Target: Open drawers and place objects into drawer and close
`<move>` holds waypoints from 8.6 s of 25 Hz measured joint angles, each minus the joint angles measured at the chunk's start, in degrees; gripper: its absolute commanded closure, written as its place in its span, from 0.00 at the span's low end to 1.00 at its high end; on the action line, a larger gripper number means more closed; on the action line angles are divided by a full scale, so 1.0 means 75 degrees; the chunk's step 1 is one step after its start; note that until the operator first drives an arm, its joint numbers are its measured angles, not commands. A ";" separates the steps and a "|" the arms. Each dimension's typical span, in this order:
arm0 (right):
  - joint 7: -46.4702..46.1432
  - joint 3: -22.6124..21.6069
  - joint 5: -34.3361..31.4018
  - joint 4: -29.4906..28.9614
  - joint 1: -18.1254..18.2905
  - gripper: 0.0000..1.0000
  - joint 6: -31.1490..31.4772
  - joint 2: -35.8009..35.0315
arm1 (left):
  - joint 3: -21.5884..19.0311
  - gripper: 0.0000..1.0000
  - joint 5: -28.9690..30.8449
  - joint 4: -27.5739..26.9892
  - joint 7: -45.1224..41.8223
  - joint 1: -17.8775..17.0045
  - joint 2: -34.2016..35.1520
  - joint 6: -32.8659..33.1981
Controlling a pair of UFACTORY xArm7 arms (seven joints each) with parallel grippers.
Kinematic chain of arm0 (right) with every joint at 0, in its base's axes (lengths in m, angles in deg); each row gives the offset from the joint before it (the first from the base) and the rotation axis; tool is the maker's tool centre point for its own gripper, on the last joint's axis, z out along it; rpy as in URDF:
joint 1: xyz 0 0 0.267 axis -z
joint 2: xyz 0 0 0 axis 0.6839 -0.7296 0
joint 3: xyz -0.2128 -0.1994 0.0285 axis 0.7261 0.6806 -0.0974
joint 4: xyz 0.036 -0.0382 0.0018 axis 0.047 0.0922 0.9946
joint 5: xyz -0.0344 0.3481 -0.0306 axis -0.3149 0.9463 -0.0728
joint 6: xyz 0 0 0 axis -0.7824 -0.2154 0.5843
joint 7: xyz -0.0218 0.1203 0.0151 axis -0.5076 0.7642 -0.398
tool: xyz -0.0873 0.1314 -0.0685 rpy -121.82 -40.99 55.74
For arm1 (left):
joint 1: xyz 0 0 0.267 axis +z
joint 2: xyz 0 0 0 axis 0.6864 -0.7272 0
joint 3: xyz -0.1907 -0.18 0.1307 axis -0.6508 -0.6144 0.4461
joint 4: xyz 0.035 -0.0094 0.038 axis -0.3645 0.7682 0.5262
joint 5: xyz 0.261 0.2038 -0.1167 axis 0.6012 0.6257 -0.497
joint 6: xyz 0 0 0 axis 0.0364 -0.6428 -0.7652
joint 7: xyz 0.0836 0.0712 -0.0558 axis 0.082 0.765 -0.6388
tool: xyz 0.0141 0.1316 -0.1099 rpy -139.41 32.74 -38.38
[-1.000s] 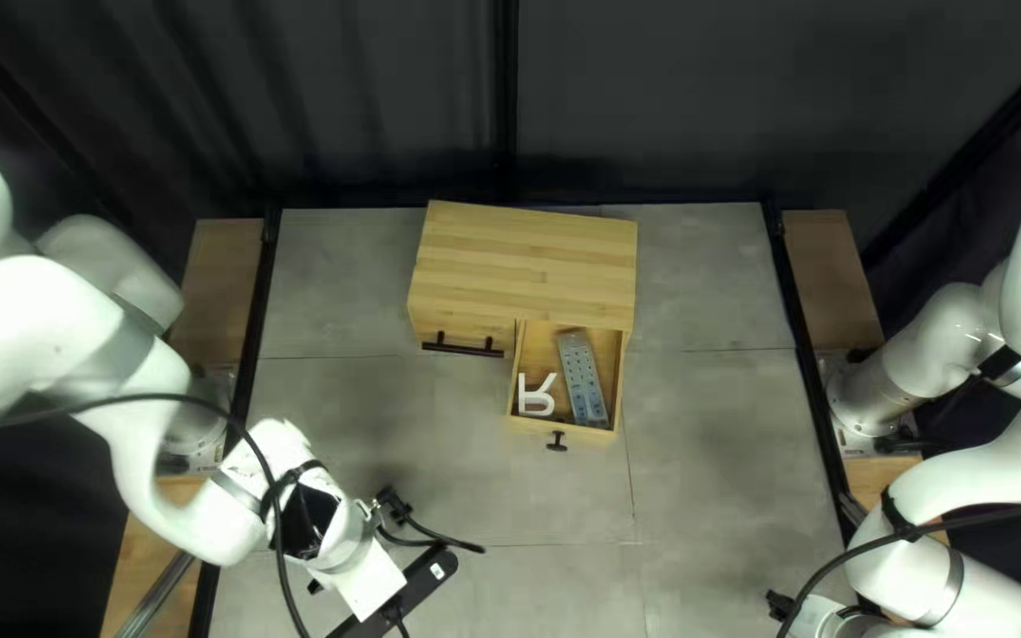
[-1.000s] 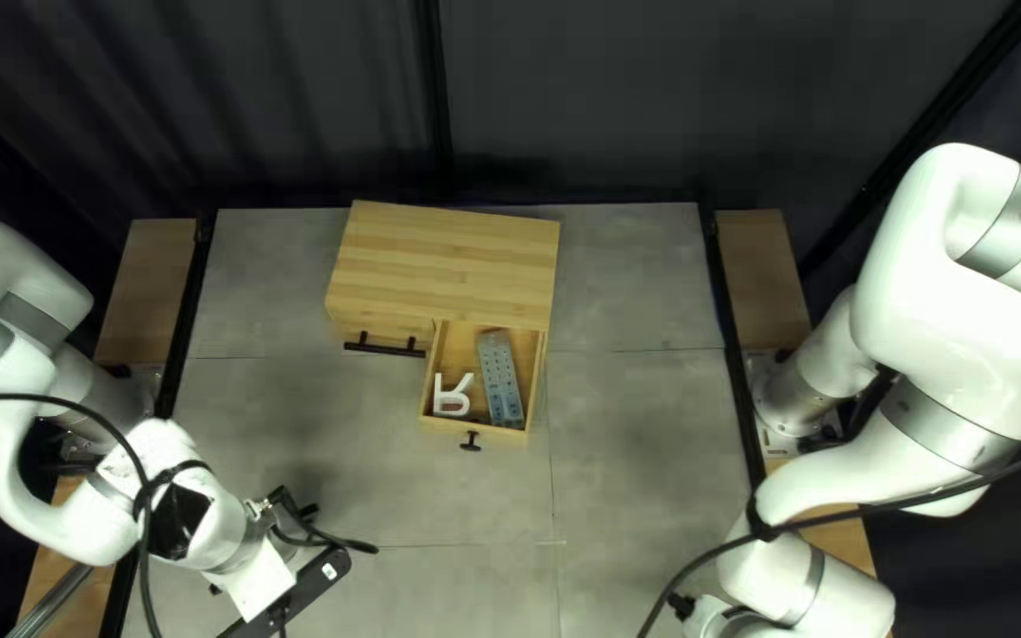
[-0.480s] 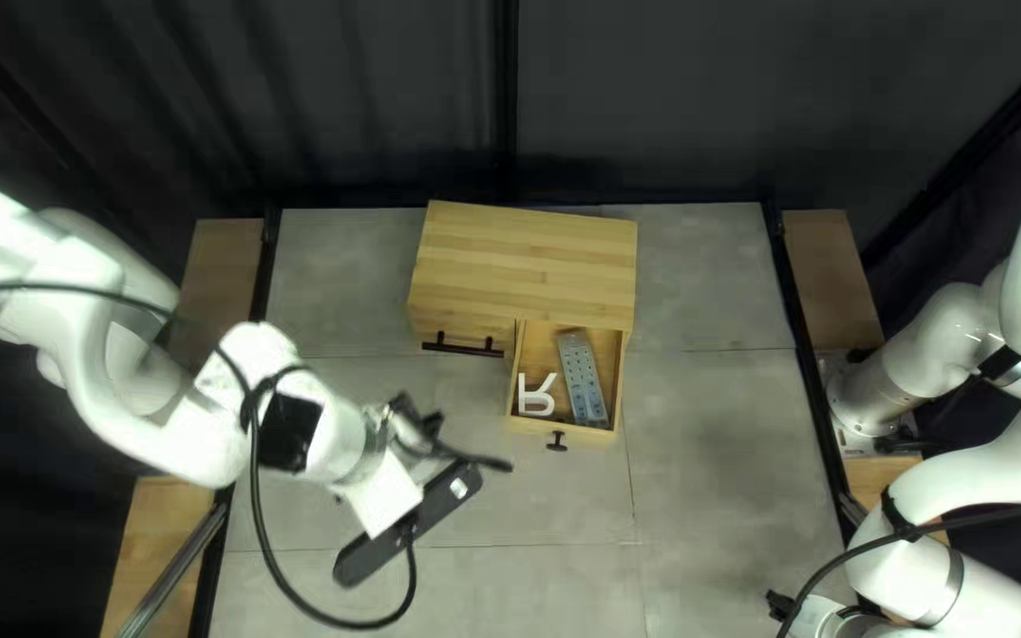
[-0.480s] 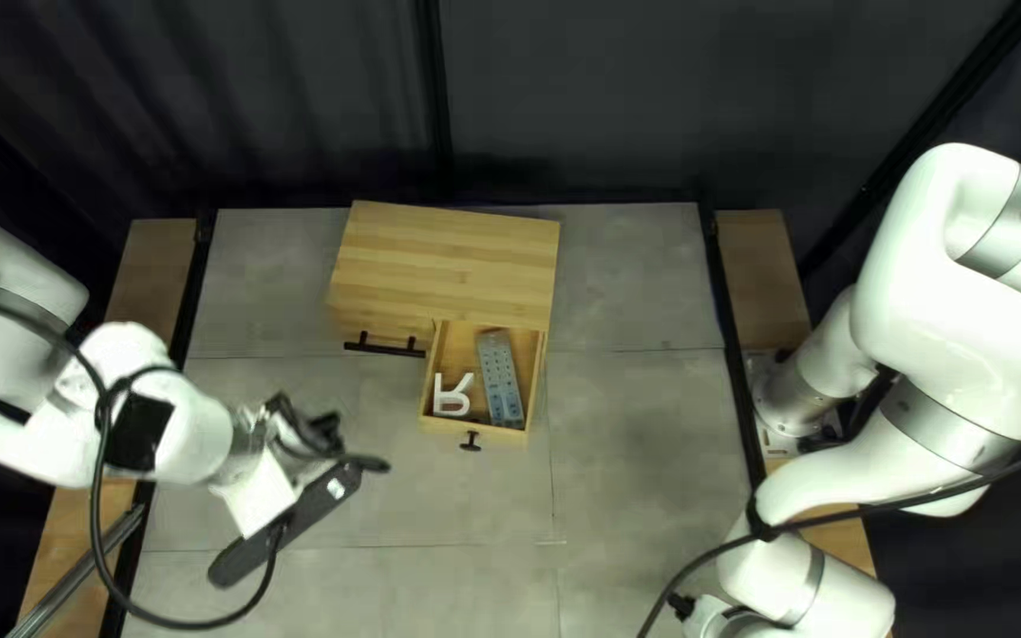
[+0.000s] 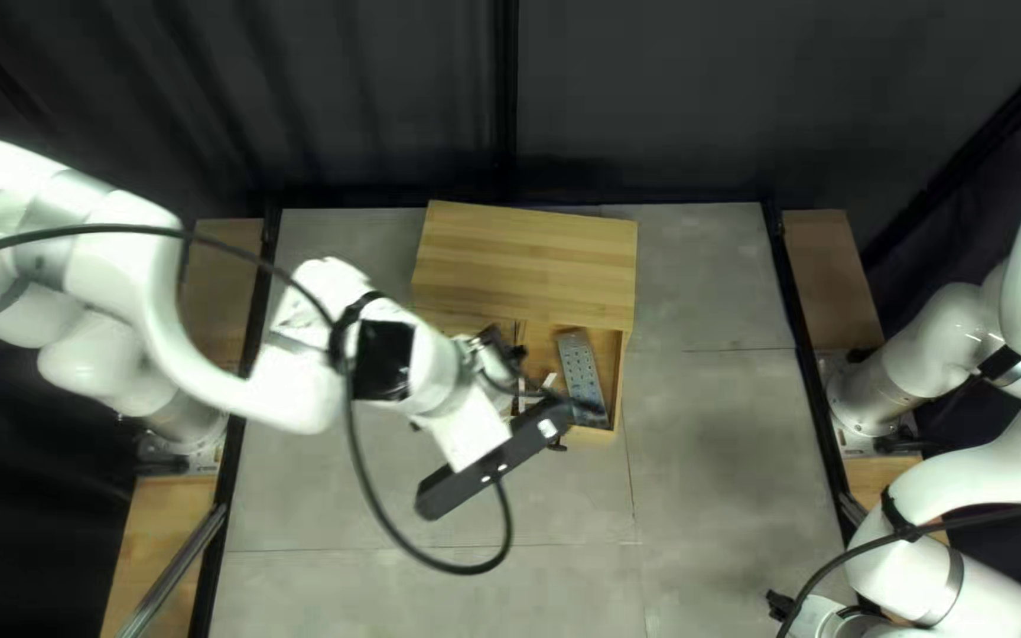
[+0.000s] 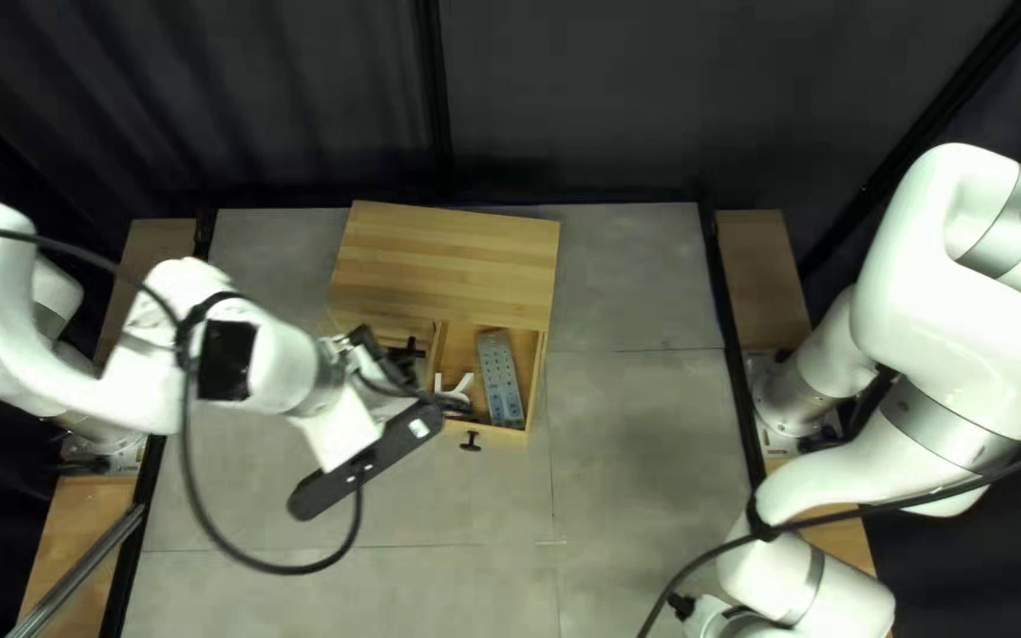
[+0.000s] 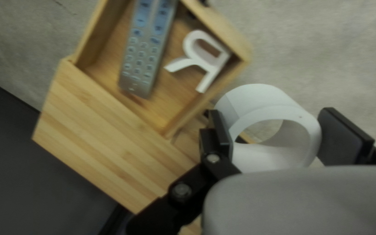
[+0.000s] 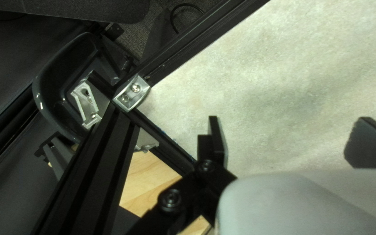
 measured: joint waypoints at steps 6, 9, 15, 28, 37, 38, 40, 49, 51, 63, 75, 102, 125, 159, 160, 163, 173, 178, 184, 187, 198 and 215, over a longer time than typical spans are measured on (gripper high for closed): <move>0.0000 0.0000 0.0000 0.0000 0.0000 0.00 0.0000 0.0000 | 0.0176 1.00 -0.0006 -0.0262 0.0629 0.0160 -0.0235 0.0022; 0.0000 0.0000 0.0000 0.0000 0.0000 0.00 0.0000 0.0000 | 0.0236 1.00 -0.0117 -0.0473 0.0980 0.0219 -0.0399 -0.0056; 0.0000 0.0000 0.0000 0.0000 0.0000 0.00 0.0000 0.0000 | 0.0316 1.00 -0.0405 -0.0867 0.1589 0.0328 -0.0828 -0.0216; 0.0000 0.0000 0.0000 0.0000 0.0000 0.00 0.0000 0.0000 | 0.0337 1.00 -0.1078 -0.1857 0.2729 0.0537 -0.1804 -0.1025; 0.0000 0.0000 0.0000 0.0000 0.0000 0.00 0.0000 0.0000 | 0.0331 1.00 -0.1308 -0.2556 0.3362 0.0681 -0.2335 -0.1477; 0.0000 0.0000 0.0000 0.0000 0.0000 0.00 0.0000 0.0000 | 0.0329 1.00 -0.1320 -0.2574 0.3389 0.0687 -0.2350 -0.1494; 0.0000 0.0000 0.0000 0.0000 0.0000 0.00 0.0000 0.0000 | 0.0324 1.00 -0.1338 -0.2623 0.3424 0.0691 -0.2376 -0.1547; 0.0000 0.0000 0.0000 0.0000 0.0000 0.00 0.0000 0.0000 | 0.0297 1.00 -0.1357 -0.2552 0.3367 0.0620 -0.1924 -0.2322; 0.0000 0.0000 0.0000 0.0000 0.0000 0.00 0.0000 0.0000 | 0.0392 1.00 -0.1403 -0.2210 0.3410 0.0734 -0.1619 -0.2348; 0.0000 0.0000 0.0000 0.0000 0.0000 0.00 0.0000 0.0000 | 0.1337 1.00 -0.1990 -0.1201 0.3414 0.1773 -0.0817 -0.1698; 0.0000 0.0000 0.0000 0.0000 0.0000 0.00 0.0000 0.0000 | 0.1561 0.00 -0.2490 -0.1260 0.3466 0.2062 -0.1128 -0.1515; 0.0000 0.0000 0.0000 0.0000 0.0000 0.00 0.0000 0.0000 | -0.0979 0.00 -0.2061 0.0564 0.0461 -0.0105 0.0345 -0.1128; 0.0000 0.0000 0.0000 0.0000 0.0000 0.00 0.0000 0.0000 | -0.1849 0.00 -0.3438 0.1629 0.0242 -0.0951 -0.0699 0.1230; -0.7310 0.2236 -0.2227 -0.1647 0.1761 0.00 0.2691 0.1075 | -0.1849 0.00 -0.3440 0.1631 0.0237 -0.0952 -0.0698 0.1234; -0.7392 0.2322 -0.2229 -0.1889 0.1841 0.00 0.2844 0.0866 | -0.1849 0.00 -0.3440 0.1631 0.0237 -0.0952 -0.0698 0.1234; -0.7403 0.2480 -0.2208 -0.2283 0.2003 0.00 0.3128 0.0495 | -0.1850 0.00 -0.3440 0.1631 0.0237 -0.0952 -0.0698 0.1234; -0.7349 0.2322 -0.2433 -0.2153 0.1854 0.00 0.3055 0.0655 | -0.1849 0.00 -0.3440 0.1631 0.0237 -0.0952 -0.0699 0.1234; -0.7946 0.2267 -0.3024 -0.1573 0.1792 0.00 0.2479 0.1073 | -0.1849 0.00 -0.3440 0.1631 0.0237 -0.0952 -0.0699 0.1234; -0.8889 0.2637 -0.3398 -0.1195 0.2106 0.00 0.1666 0.1052 | -0.1849 0.00 -0.3440 0.1631 0.0237 -0.0952 -0.0699 0.1234; -0.9313 0.2825 -0.3476 -0.1229 0.2270 0.00 0.1494 0.0946 | -0.1849 0.00 -0.3440 0.1631 0.0237 -0.0952 -0.0699 0.1234; -1.0776 0.3396 -0.3231 -0.1784 0.2821 0.00 0.1171 0.0216 | -0.1849 0.00 -0.3440 0.1631 0.0237 -0.0952 -0.0699 0.1234; -1.1398 0.3610 -0.2699 -0.1978 0.3208 0.00 0.0658 -0.0558 | -0.1849 0.00 -0.3440 0.1631 0.0237 -0.0952 -0.0698 0.1234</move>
